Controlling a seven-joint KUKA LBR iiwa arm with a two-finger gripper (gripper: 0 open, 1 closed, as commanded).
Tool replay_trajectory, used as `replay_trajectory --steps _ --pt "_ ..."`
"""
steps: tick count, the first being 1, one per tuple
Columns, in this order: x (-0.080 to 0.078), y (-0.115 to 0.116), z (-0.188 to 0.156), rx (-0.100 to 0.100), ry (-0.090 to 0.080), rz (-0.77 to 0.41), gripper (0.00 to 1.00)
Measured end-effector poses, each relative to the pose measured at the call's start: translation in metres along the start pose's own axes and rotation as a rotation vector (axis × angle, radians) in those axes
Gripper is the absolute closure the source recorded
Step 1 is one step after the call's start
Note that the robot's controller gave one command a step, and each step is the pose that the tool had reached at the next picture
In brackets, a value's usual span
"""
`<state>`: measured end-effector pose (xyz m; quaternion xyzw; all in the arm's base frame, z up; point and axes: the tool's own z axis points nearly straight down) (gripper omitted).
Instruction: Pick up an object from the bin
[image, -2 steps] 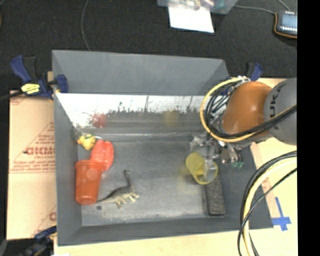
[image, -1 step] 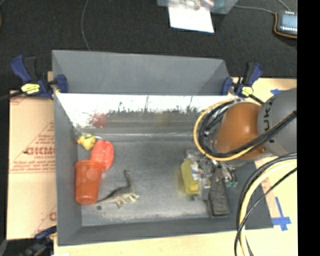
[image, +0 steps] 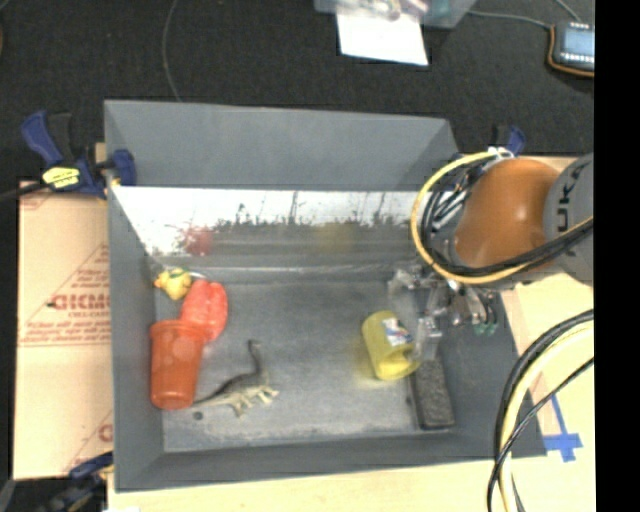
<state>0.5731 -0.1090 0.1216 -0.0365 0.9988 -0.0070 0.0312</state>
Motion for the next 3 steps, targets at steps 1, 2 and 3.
replay_trajectory --steps 1,2,3 --pt "0.0240 0.0260 0.0189 -0.009 0.023 -0.012 1.00" --pt "0.0240 0.0260 0.0189 -0.009 0.023 -0.012 1.00" --pt "0.0209 0.0285 0.0204 -0.006 0.022 -0.037 1.00"
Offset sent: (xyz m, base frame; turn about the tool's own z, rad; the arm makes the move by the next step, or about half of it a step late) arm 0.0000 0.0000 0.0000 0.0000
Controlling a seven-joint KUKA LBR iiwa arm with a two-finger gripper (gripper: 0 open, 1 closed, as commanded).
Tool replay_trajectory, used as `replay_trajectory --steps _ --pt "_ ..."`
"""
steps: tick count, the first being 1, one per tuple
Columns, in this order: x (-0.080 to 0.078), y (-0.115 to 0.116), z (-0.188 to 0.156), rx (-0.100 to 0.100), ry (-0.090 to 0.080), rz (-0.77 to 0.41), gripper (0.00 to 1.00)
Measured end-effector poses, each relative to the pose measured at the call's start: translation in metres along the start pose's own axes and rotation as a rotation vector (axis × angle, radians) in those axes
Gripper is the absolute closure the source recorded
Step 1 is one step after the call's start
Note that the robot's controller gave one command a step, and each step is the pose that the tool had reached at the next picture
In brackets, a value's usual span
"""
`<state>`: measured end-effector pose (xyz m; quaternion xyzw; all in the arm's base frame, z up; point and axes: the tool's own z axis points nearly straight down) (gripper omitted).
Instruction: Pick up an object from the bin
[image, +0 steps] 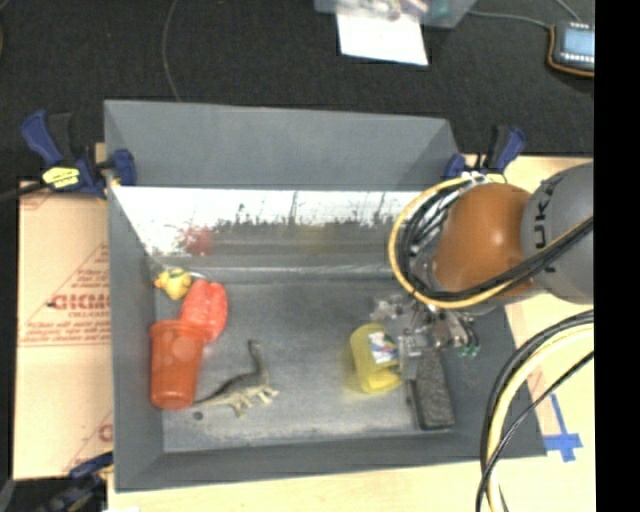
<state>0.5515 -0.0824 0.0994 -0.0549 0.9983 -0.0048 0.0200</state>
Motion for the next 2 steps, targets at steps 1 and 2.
replay_trajectory --steps 1,2 --pt "0.018 -0.019 0.018 0.002 -0.037 -0.182 1.00" --pt "-0.001 -0.005 -0.070 0.001 -0.004 -0.163 1.00"
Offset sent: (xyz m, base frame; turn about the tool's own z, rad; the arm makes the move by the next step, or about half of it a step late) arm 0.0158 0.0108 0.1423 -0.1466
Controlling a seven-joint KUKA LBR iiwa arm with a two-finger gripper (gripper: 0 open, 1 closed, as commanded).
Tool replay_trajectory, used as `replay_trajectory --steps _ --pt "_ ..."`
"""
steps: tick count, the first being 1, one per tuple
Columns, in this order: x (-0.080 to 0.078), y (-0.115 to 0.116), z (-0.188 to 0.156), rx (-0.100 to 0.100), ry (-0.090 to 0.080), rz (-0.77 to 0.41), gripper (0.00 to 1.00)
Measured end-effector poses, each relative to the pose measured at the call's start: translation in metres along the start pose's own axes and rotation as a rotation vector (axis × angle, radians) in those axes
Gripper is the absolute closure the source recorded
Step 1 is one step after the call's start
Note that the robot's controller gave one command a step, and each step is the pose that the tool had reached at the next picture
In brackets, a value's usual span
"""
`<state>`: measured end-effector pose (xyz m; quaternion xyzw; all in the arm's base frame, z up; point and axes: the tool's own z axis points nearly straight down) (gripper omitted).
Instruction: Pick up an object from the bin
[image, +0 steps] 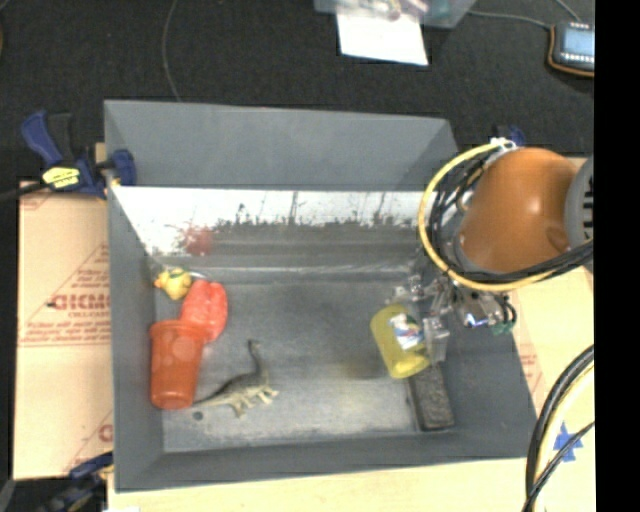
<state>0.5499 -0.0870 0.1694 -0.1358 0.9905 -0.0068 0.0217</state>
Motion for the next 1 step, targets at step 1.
replay_trajectory --steps 1 --pt "0.0024 -0.0055 -0.0334 -0.002 -0.012 0.009 1.00"
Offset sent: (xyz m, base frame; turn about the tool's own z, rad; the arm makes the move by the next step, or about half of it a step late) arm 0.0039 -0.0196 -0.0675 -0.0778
